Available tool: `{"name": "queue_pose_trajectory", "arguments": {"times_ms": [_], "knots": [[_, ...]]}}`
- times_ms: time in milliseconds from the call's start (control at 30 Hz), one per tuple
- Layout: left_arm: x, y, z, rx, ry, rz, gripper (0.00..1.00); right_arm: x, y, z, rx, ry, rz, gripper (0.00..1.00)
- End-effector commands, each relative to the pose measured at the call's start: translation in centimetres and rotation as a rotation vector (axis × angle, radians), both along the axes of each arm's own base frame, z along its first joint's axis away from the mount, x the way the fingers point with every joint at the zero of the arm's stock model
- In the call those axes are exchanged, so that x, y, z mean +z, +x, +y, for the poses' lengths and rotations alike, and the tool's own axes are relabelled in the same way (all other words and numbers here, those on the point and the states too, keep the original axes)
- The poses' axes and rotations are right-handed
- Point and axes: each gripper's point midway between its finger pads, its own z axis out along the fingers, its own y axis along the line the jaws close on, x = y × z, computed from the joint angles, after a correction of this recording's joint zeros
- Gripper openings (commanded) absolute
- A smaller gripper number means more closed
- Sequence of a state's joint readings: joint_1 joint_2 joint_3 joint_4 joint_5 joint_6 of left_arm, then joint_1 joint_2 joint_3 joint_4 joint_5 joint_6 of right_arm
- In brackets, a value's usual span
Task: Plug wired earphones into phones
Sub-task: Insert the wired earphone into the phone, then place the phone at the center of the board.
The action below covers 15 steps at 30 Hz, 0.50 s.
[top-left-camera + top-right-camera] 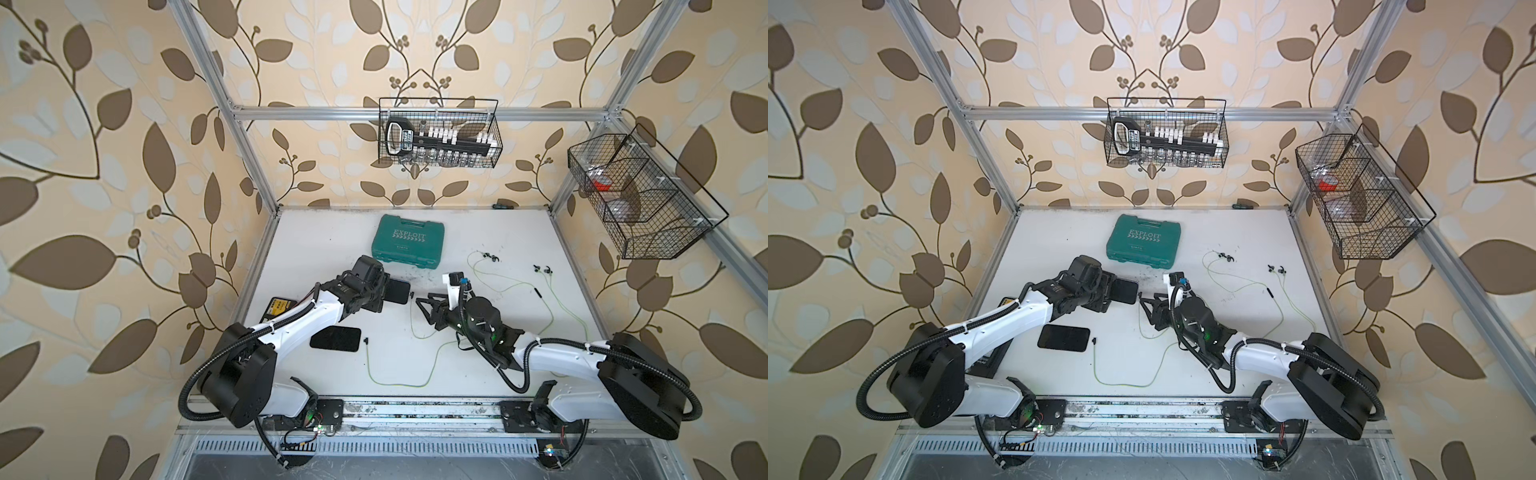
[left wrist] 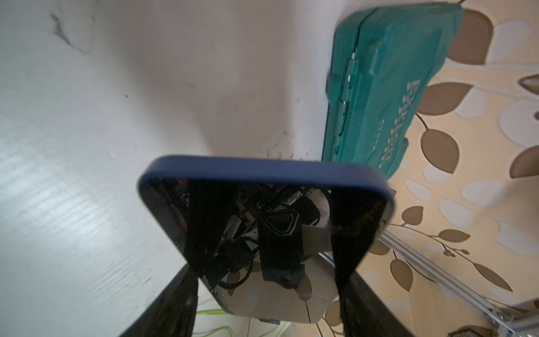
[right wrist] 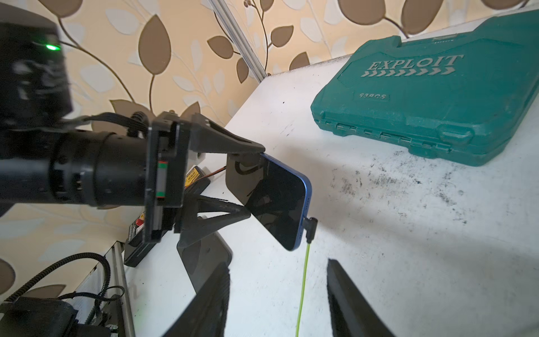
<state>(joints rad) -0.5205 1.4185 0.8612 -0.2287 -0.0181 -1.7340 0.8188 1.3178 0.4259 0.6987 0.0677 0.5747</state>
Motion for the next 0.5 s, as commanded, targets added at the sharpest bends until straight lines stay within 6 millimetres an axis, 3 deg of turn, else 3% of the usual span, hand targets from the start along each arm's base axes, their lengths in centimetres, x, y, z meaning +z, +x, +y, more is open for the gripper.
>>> {"name": "queue_pose_trajectory", "arguments": {"times_ms": [0,167,467], "knots": [[-0.9,1.9,1.1,0.079,0.018,0.025,0.57,-0.5,0.1,-1.1,-0.046,-0.031,-0.012,0.52],[-4.3,3.1,1.5,0.15,-0.039,0.106,0.56,-0.5,0.4,-1.7,-0.061,-0.025,-0.01,0.52],[-7.5,4.4,2.9,0.203,-0.033,0.202,0.61,-1.2,1.1,-2.1,-0.065,-0.024,0.022,0.52]]}}
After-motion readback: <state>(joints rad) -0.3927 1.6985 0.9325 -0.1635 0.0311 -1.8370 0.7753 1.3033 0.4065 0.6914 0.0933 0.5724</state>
